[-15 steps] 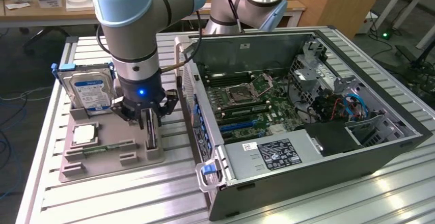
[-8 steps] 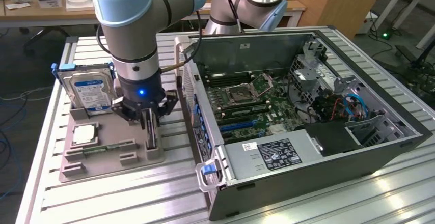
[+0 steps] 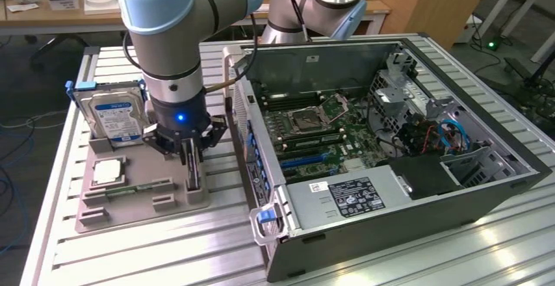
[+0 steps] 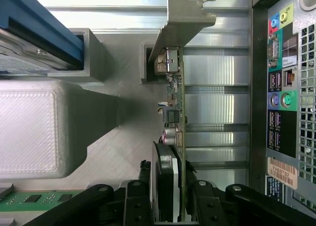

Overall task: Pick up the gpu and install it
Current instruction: 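Pick up the gpu and move the gpu toward the slot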

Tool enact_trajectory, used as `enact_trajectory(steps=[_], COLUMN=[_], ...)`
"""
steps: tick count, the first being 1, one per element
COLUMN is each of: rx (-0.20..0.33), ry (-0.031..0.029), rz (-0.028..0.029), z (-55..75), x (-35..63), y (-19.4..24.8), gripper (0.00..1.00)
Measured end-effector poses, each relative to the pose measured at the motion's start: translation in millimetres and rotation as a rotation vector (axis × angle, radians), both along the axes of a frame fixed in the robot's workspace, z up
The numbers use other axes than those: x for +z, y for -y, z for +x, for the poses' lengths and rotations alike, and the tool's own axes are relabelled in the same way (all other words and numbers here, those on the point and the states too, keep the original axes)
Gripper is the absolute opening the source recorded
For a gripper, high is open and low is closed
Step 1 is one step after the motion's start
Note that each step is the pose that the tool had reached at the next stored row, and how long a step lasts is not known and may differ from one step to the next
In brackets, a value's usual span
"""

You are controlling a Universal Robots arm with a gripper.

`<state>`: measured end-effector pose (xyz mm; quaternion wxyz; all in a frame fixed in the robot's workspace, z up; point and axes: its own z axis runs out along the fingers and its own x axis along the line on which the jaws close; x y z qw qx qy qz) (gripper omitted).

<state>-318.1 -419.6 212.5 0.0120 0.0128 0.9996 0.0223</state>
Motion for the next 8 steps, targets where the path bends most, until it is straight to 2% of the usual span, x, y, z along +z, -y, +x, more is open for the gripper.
enact_trajectory(steps=[6,7,8], rx=[0.0,0.0,0.0], ry=[0.0001,0.0,0.0002], rz=[0.0,0.0001,0.0], z=[-0.5,-0.6,-0.6], x=[0.0,0.0,0.0], y=[0.0,0.0,0.0], gripper=[0.38,0.36,0.3])
